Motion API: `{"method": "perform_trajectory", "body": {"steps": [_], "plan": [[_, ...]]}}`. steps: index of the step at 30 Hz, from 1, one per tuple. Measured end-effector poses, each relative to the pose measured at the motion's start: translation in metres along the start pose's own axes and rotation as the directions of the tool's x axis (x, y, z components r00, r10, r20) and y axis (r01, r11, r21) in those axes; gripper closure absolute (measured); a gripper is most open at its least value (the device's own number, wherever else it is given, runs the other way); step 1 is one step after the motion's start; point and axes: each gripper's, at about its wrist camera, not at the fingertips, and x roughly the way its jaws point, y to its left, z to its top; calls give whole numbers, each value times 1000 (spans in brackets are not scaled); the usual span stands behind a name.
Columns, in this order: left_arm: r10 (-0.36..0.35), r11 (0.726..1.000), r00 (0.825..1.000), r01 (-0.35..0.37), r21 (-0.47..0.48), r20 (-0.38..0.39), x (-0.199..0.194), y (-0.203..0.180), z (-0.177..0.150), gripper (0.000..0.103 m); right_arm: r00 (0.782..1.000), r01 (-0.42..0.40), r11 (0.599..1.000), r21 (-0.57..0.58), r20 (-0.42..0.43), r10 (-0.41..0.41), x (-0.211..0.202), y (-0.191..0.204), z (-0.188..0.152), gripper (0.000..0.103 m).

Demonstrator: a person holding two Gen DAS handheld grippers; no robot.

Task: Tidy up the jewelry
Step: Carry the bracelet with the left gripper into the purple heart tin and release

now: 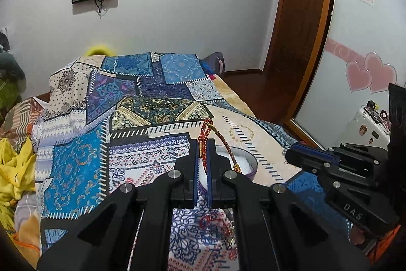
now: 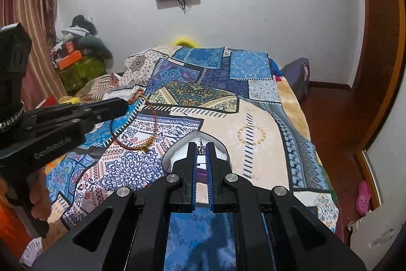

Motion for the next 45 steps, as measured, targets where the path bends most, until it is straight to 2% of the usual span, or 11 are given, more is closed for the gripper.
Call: {"method": "perform_trajectory", "body": {"steps": [6, 15, 20, 26, 41, 45], "plan": [[-10, 1000, 999, 10, 0, -31, 23, 2, -1, 99, 1000, -20, 1000, -14, -19, 20, 18, -2, 2, 97], [-15, 1000, 996, 15, -4, -86, 56, 8, -9, 99, 993, -58, 998, -3, -101, 58, 51, -13, 0, 97], [-39, 999, 990, 39, -2, -138, 78, 9, -13, 99, 986, -88, 996, 5, -144, 88, 64, -19, -1, 97], [-76, 997, 980, 73, -21, -182, 97, 13, -18, 99, 981, -84, 997, 1, -176, 82, 72, -21, -1, 97], [-52, 998, 975, 57, 19, -218, 101, 9, -19, 98, 967, -80, 997, 2, -241, 78, 83, -22, -1, 96], [-55, 998, 973, 61, 21, -225, 97, 8, -19, 90, 967, -74, 997, 7, -242, 74, 77, -24, -1, 93]]}}
